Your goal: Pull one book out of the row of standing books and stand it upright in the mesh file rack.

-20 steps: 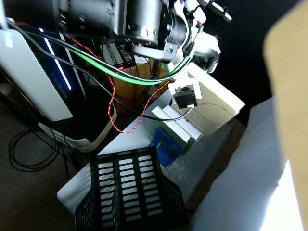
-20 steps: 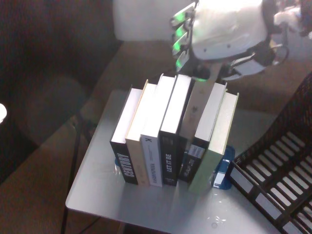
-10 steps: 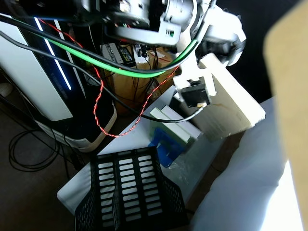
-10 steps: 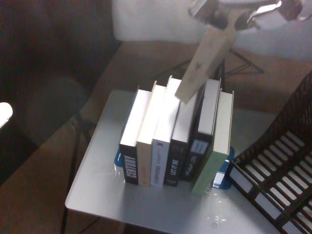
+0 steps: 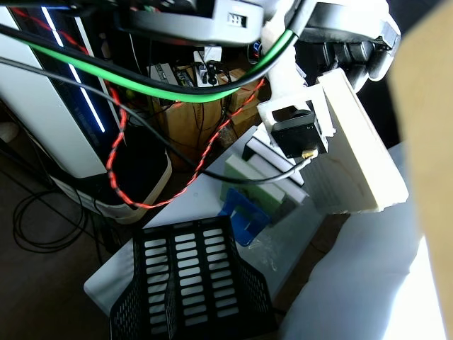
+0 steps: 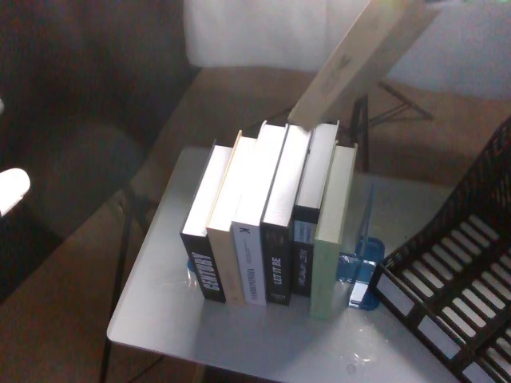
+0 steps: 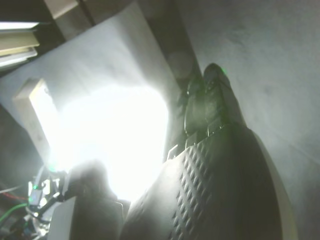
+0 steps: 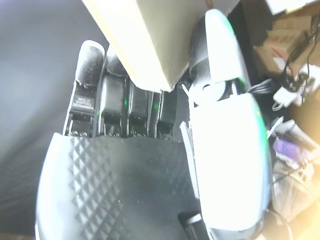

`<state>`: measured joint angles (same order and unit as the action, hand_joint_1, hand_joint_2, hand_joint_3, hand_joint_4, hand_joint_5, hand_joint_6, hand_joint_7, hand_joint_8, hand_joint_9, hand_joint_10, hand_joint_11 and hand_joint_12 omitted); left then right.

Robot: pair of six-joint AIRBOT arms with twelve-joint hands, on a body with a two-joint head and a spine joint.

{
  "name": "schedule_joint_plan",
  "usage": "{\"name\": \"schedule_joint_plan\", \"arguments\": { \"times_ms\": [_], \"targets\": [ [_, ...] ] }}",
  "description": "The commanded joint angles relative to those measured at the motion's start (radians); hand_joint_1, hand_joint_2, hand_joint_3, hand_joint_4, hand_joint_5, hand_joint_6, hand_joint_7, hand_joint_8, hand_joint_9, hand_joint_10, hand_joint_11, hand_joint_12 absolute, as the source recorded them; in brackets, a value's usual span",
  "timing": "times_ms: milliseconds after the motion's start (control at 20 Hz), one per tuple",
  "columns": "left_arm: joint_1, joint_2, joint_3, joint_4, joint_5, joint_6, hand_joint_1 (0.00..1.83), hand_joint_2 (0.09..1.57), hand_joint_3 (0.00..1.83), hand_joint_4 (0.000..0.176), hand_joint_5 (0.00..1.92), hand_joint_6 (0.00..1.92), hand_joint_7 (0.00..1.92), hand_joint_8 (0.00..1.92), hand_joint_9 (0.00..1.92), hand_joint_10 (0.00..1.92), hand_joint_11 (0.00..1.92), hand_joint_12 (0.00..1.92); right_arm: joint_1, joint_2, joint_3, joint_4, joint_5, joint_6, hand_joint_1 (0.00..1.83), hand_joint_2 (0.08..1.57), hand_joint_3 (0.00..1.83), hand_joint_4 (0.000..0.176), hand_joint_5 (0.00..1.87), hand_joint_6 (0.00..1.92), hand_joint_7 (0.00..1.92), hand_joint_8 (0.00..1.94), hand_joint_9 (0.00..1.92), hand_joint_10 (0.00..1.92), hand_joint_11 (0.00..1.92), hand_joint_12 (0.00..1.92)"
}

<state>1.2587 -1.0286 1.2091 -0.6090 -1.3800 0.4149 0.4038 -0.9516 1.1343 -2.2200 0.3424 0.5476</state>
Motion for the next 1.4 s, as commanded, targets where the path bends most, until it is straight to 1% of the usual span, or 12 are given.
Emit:
{"name": "schedule_joint_plan", "arguments": {
  "times_ms": [0, 50, 150, 250, 400, 700, 750, 800, 900, 1050, 1250, 1350],
  "targets": [
    [-0.01, -0.001, 0.005, -0.005, -0.116, -0.004, 0.35, 1.42, 0.0, 0.0, 0.05, 0.01, 0.0, 0.0, 0.0, 0.0, 0.0, 0.0, 0.023, 0.02, -0.006, 0.005, -0.08, -0.013, 1.34, 1.24, 0.0, 0.0, 0.68, 1.3, 0.8, 1.37, 0.65, 1.65, 0.21, 1.92],
    [-0.011, -0.001, 0.003, -0.003, -0.115, -0.004, 0.37, 1.42, 0.0, 0.0, 0.06, 0.01, 0.0, 0.0, 0.0, 0.0, 0.0, 0.0, 0.029, 0.033, -0.015, -0.014, -0.08, -0.012, 1.23, 1.23, 0.0, 0.0, 0.74, 1.2, 0.81, 1.49, 0.71, 1.72, 0.38, 1.92],
    [-0.011, 0.0, 0.002, -0.003, -0.113, -0.004, 0.42, 1.42, 0.0, 0.0, 0.07, 0.01, 0.01, 0.0, 0.0, 0.0, 0.0, 0.0, 0.032, 0.045, -0.022, -0.079, -0.08, 0.031, 1.33, 1.25, 0.01, 0.0, 0.71, 1.27, 0.76, 1.42, 0.63, 1.68, 0.29, 1.92],
    [-0.011, 0.001, 0.001, 0.0, -0.112, -0.004, 0.43, 1.42, 0.0, 0.0, 0.08, 0.01, 0.01, 0.0, 0.0, 0.0, 0.0, 0.0, 0.034, 0.058, -0.03, -0.143, -0.079, 0.073, 1.34, 1.25, 0.0, 0.0, 0.66, 1.34, 0.77, 1.37, 0.68, 1.65, 0.4, 1.92],
    [-0.016, 0.001, -0.001, 0.009, -0.105, -0.004, 0.45, 1.41, 0.0, 0.0, 0.09, 0.01, 0.01, 0.0, 0.0, 0.0, 0.0, 0.0, 0.039, 0.073, -0.039, -0.332, -0.064, 0.238, 1.35, 1.23, 0.0, 0.0, 0.67, 1.32, 0.77, 1.28, 0.77, 1.61, 0.65, 1.88],
    [-0.028, 0.007, -0.002, 0.039, -0.086, -0.003, 0.43, 1.41, 0.0, 0.0, 0.07, 0.0, 0.0, 0.0, 0.0, 0.0, 0.0, 0.0, 0.006, 0.083, -0.036, -0.439, -0.043, 0.34, 1.35, 1.22, 0.0, 0.0, 0.71, 1.26, 0.77, 1.3, 0.76, 1.61, 0.62, 1.91],
    [-0.031, 0.006, -0.002, 0.042, -0.083, -0.002, 0.42, 1.4, 0.0, 0.0, 0.07, 0.0, 0.01, 0.0, 0.0, 0.0, 0.0, 0.0, -0.006, 0.084, -0.035, -0.449, -0.042, 0.352, 1.34, 1.24, 0.01, 0.0, 0.7, 1.25, 0.74, 1.4, 0.68, 1.68, 0.52, 1.92],
    [-0.033, 0.006, -0.002, 0.045, -0.079, -0.001, 0.42, 1.4, 0.0, 0.0, 0.08, 0.0, 0.01, 0.0, 0.0, 0.0, 0.0, 0.0, -0.015, 0.084, -0.032, -0.458, -0.036, 0.362, 1.23, 1.24, 0.01, 0.0, 0.73, 1.21, 0.77, 1.55, 0.77, 1.8, 0.69, 1.92],
    [-0.039, 0.007, -0.002, 0.052, -0.073, 0.002, 0.42, 1.4, 0.0, 0.0, 0.07, 0.0, 0.01, 0.0, 0.0, 0.0, 0.0, 0.0, -0.037, 0.078, -0.023, -0.467, -0.027, 0.383, 1.34, 1.23, 0.01, 0.0, 0.7, 1.19, 0.75, 1.4, 0.73, 1.69, 0.68, 1.92],
    [-0.044, 0.01, -0.001, 0.06, -0.071, 0.002, 0.42, 1.4, 0.0, 0.0, 0.07, 0.0, 0.01, 0.0, 0.0, 0.0, 0.0, 0.0, -0.079, 0.052, -0.007, -0.472, -0.023, 0.392, 1.35, 1.21, 0.0, 0.0, 0.73, 1.26, 0.84, 1.23, 0.73, 1.58, 0.44, 1.92],
    [-0.062, 0.016, 0.002, 0.085, -0.053, 0.006, 0.43, 1.39, 0.0, 0.0, 0.08, 0.0, 0.0, 0.0, 0.0, 0.0, 0.0, 0.0, -0.118, 0.028, 0.009, -0.534, -0.022, 0.424, 1.35, 1.22, 0.0, 0.0, 0.72, 1.19, 0.8, 1.31, 0.74, 1.64, 0.68, 1.92],
    [-0.069, 0.019, 0.003, 0.093, -0.05, 0.006, 0.42, 1.4, 0.0, 0.0, 0.08, 0.0, 0.01, 0.0, 0.0, 0.0, 0.0, 0.0, -0.132, 0.023, 0.023, -0.554, -0.022, 0.452, 1.35, 1.22, 0.0, 0.0, 0.72, 1.19, 0.78, 1.32, 0.75, 1.64, 0.69, 1.91]
  ]
}}
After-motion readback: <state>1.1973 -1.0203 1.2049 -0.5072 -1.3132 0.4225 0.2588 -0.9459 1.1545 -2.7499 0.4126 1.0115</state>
